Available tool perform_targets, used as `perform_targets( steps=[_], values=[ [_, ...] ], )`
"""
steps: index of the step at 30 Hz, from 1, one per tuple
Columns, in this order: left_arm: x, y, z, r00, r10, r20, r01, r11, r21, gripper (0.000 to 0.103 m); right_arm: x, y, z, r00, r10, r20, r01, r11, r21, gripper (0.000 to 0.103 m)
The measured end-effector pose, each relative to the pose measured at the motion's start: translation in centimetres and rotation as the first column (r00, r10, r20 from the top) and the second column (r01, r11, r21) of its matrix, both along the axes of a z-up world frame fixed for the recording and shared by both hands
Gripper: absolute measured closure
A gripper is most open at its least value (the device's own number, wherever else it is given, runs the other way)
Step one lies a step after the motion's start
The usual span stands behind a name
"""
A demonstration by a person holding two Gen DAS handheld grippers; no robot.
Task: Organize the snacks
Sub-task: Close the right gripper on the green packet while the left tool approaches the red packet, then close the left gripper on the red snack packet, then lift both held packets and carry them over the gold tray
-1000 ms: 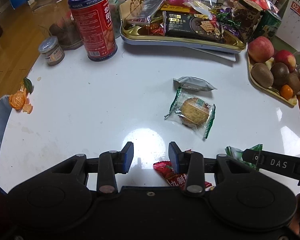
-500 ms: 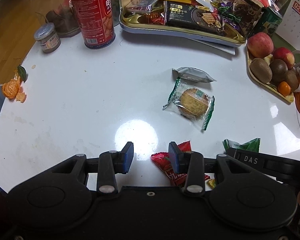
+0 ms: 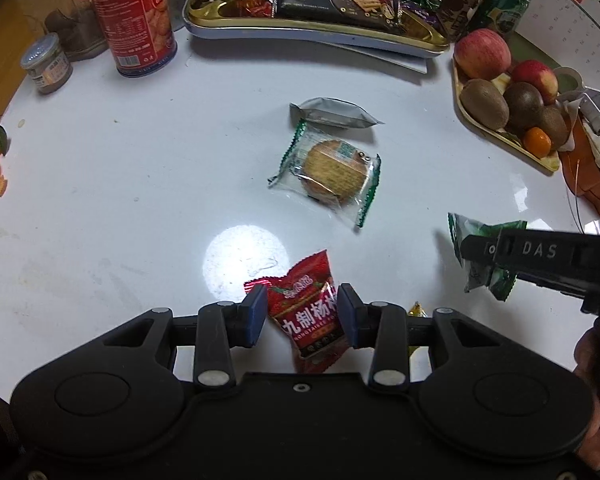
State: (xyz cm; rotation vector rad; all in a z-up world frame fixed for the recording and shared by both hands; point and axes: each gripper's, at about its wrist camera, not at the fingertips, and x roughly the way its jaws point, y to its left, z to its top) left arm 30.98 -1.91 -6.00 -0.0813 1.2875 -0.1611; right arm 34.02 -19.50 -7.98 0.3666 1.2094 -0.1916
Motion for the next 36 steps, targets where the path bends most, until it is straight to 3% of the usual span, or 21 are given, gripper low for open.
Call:
perform_targets(
  steps=[7,16,21,26,30,36],
  values=[
    [-0.2,-0.8,-1.2,0.999,0.009,-0.037,-0.011,0.999,-0.052,0.055,-0.4,-2.0,1.7,0.997,-0.042,0.057,0.04,0.999,0.032,0.068],
    [-0.4,-1.3,-1.2,0.999,0.033,-0.008,-0.034,0.999,-0.027,0.05,-0.9,-2.5,1.7,0.996,-0.067,0.067,0.064,0.997,0.038,0.068],
    [-0.8,-0.9,-1.6,0.997,0.073,-0.006,-0.073,0.997,0.04,0.049,-1.0,-2.6,1.9,0.995,-0.073,0.073,0.07,0.997,0.045,0.068],
    [-0.2,-0.9,-2.8,0.996,0.084,-0.03,-0.083,0.995,0.046,0.048,-1.0,-2.4,2.2,0.995,-0.062,0.082,0.059,0.997,0.047,0.068],
    [0.4,-0.7,-3.6,0.992,0.104,-0.065,-0.104,0.995,0.001,0.048,-1.1,-2.1,2.2,0.996,-0.046,0.08,0.042,0.998,0.047,0.068],
    [0.7,-0.9,-3.9,0.992,0.123,-0.037,-0.122,0.992,0.02,0.048,-1.3,-2.0,2.3,0.996,-0.026,0.084,0.022,0.998,0.05,0.068]
  ],
)
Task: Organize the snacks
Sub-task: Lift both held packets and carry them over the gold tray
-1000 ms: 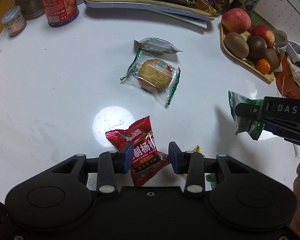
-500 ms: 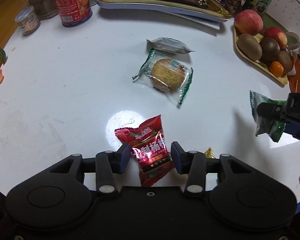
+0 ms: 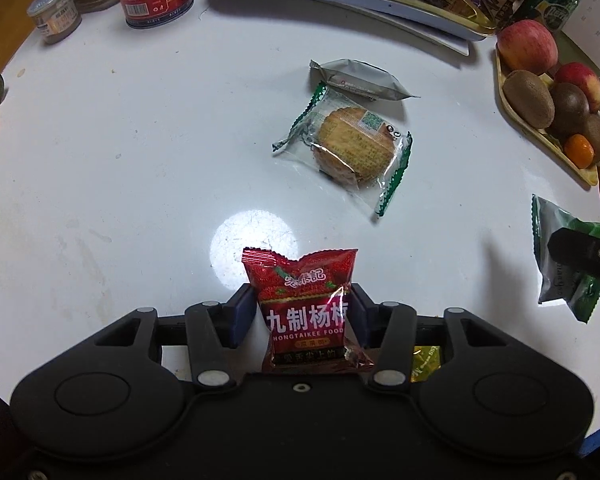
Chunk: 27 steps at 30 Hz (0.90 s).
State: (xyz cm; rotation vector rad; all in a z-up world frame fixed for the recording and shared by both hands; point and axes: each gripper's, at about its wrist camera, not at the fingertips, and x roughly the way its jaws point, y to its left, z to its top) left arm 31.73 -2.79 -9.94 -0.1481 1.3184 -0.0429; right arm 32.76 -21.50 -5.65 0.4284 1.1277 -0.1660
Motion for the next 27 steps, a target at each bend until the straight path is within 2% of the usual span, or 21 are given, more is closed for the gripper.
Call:
perform_targets(
  steps=[4,5,9,17,22,27],
  values=[
    [0.0,-0.1,0.2,1.0,-0.001,0.005,0.001,0.999,-0.04,0.052,-0.3,-0.1,0.3,1.0,0.016,0.009,-0.016,1.0,-0.001,0.068],
    [-0.1,-0.1,0.3,1.0,0.0,0.01,0.0,0.999,-0.044,0.056,-0.3,-0.2,0.3,1.0,0.019,0.011,-0.019,1.0,-0.003,0.068],
    [-0.3,-0.2,1.4,0.999,-0.009,0.044,0.012,0.999,-0.052,0.058,-0.8,-0.4,0.9,0.999,0.028,0.035,-0.028,1.0,-0.009,0.068],
    [-1.9,0.2,6.3,0.984,-0.017,0.177,0.038,0.993,-0.112,0.059,-2.0,-1.1,2.3,0.993,0.042,0.108,-0.039,0.999,-0.027,0.068],
    [-4.7,1.4,8.9,0.959,-0.035,0.282,0.06,0.995,-0.078,0.059,-3.5,-1.1,3.2,0.984,0.069,0.163,-0.06,0.996,-0.059,0.068],
    [-8.2,2.9,10.5,0.93,-0.06,0.363,0.075,0.997,-0.026,0.059,-6.9,-0.7,5.2,0.96,0.097,0.262,-0.083,0.994,-0.066,0.068]
  ],
)
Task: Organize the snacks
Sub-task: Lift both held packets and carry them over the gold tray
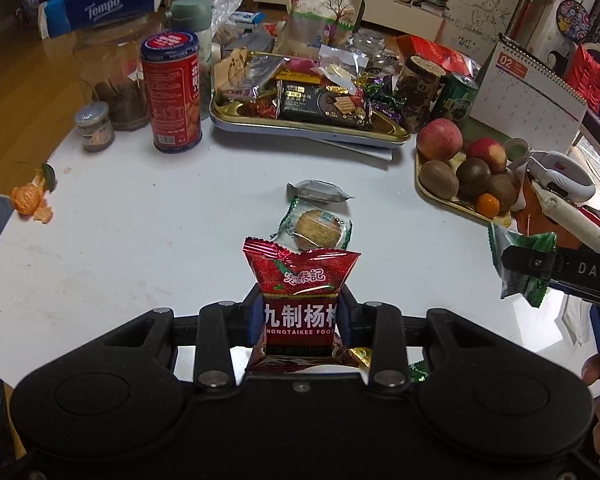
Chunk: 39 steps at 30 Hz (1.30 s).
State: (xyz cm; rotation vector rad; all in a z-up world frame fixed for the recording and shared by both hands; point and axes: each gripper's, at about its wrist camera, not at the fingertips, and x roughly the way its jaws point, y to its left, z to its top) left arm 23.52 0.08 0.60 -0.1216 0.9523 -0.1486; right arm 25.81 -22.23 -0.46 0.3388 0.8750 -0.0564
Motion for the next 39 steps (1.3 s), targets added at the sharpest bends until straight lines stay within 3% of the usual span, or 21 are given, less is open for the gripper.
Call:
perform_targets(
  steps=[4,8,14,23,29,39],
  values=[
    [-3.1,1.1,0.5,0.998,0.03,0.046,-0.031,0.999,0.015,0.059,-4.0,0.9,1.5,0.993,0.019,0.112,-0.014,0.999,-0.045,0.068],
    [-6.2,2.1,0.2,0.998,0.039,0.049,-0.039,0.999,-0.004,0.059,-8.6,1.9,1.4,0.986,0.023,0.164,-0.011,0.997,-0.076,0.068],
    [-10.6,2.4,-1.5,0.998,0.034,0.051,-0.038,0.996,0.079,0.059,-15.1,3.5,0.2,0.984,0.046,0.175,-0.034,0.997,-0.067,0.068],
    [-15.7,2.5,-3.7,0.999,0.052,0.002,-0.052,0.995,0.086,0.059,-23.4,5.2,-2.1,0.987,-0.004,0.161,0.002,1.0,0.013,0.068],
    [-18.3,1.1,-4.3,0.999,0.008,0.034,-0.013,0.989,0.145,0.059,-26.4,6.2,-2.7,0.985,-0.021,0.172,0.015,0.999,0.035,0.068],
    [-19.8,0.1,-4.4,0.996,-0.047,0.079,0.032,0.984,0.176,0.059,-28.5,6.9,-1.9,0.964,-0.038,0.261,0.031,0.999,0.033,0.067]
  ],
)
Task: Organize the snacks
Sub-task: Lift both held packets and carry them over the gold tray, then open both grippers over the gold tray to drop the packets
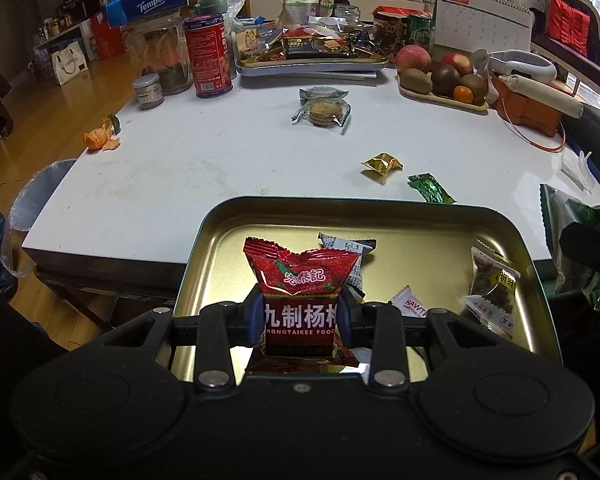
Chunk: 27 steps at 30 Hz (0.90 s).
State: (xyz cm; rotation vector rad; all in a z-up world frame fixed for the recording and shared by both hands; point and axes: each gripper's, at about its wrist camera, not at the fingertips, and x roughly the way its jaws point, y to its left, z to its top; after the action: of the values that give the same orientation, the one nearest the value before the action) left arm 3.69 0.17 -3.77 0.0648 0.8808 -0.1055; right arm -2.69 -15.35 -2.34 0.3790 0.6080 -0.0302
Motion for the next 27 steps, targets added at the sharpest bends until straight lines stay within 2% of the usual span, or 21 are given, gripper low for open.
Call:
perform_targets(
  steps=[8,11,14,20,23,27],
  values=[
    [0.7,1.0,-0.5,0.999,0.049,-0.022,-0.05,0.998,-0.047,0.059,0.6,-0.1,-0.4,1.0,-0.006,-0.019,0.006,1.0,0.006,0.067],
    [1.0,1.7,-0.4,0.996,0.083,-0.021,-0.085,0.992,-0.089,0.059,0.8,-0.1,-0.6,1.0,-0.008,-0.031,0.008,1.0,0.011,0.067],
    [1.0,1.9,0.0,0.994,0.11,0.016,-0.108,0.988,-0.107,0.058,0.9,0.0,-0.7,0.999,-0.01,-0.034,0.011,1.0,0.014,0.067],
    [0.5,1.7,0.4,0.988,0.121,0.095,-0.115,0.991,-0.064,0.054,1.1,0.2,-0.9,0.999,-0.003,-0.043,0.004,1.0,0.017,0.067],
    [0.9,1.7,0.1,0.99,0.125,0.07,-0.121,0.991,-0.058,0.054,1.2,0.2,-1.0,0.999,-0.001,-0.048,0.002,1.0,0.019,0.067],
    [1.7,2.1,-0.8,0.991,0.135,-0.014,-0.136,0.988,-0.077,0.054,1.3,0.5,-1.1,0.998,0.01,-0.061,-0.009,1.0,0.014,0.067]
  ],
)
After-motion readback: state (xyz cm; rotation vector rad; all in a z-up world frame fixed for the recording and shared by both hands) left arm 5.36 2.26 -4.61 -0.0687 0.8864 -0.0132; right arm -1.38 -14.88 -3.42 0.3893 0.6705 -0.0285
